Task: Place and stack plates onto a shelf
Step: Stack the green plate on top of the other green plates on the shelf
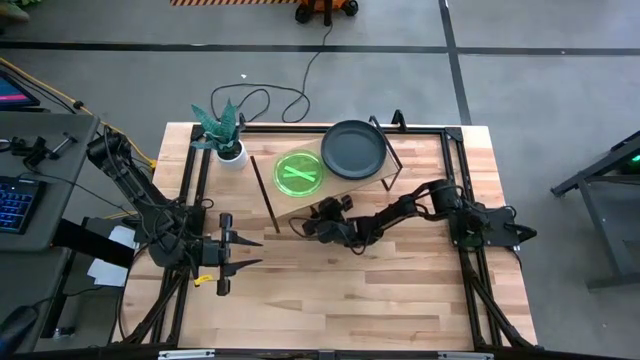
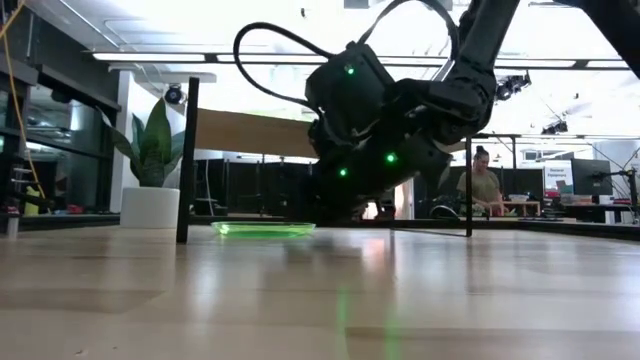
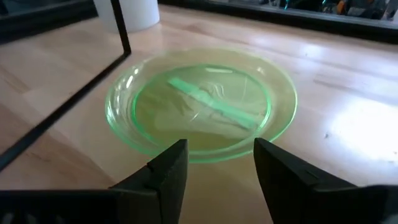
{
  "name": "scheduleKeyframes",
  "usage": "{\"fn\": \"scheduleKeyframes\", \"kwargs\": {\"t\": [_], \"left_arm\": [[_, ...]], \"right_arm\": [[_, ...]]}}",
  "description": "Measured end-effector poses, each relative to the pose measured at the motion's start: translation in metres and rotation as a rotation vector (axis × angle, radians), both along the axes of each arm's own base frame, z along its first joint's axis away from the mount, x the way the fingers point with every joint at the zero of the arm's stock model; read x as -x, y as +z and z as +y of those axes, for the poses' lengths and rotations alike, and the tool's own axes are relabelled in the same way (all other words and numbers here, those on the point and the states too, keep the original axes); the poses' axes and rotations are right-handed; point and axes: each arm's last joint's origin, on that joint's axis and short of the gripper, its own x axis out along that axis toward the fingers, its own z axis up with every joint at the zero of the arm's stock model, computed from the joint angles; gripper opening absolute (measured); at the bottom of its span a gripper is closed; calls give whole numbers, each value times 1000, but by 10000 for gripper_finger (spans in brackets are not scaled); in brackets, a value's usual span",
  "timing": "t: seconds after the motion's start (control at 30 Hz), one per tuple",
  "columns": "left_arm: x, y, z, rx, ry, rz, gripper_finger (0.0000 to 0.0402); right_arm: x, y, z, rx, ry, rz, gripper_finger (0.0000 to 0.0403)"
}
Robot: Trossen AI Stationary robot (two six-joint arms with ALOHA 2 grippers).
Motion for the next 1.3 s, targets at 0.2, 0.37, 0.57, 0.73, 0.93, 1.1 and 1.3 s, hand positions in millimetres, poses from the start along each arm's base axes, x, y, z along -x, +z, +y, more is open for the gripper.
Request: {"fn": "scheduleKeyframes", "kwargs": {"t": [0.2, 0.37, 0.57, 0.73, 0.93, 1.1, 1.3], "left_arm": [[0, 0, 0, 0, 0, 0, 143], [0, 0, 0, 0, 0, 0, 143], [0, 0, 0, 1, 0, 0, 143], [0, 0, 0, 1, 2, -1, 143], [0, 0, 0, 1, 1, 0, 143], [0, 0, 0, -5, 1, 0, 143], [0, 0, 0, -16, 1, 1, 143]], "right_arm": [[4, -6, 11, -12, 61, 79, 170], [10, -9, 29, 3, 99, 138, 170], [10, -4, 37, 24, 34, 46, 170], [4, -12, 21, 27, -98, -96, 170], [-3, -30, 13, 54, -95, -190, 169], [-7, -22, 15, 105, -31, -200, 169], [-20, -12, 4, 150, -45, -150, 169]]}}
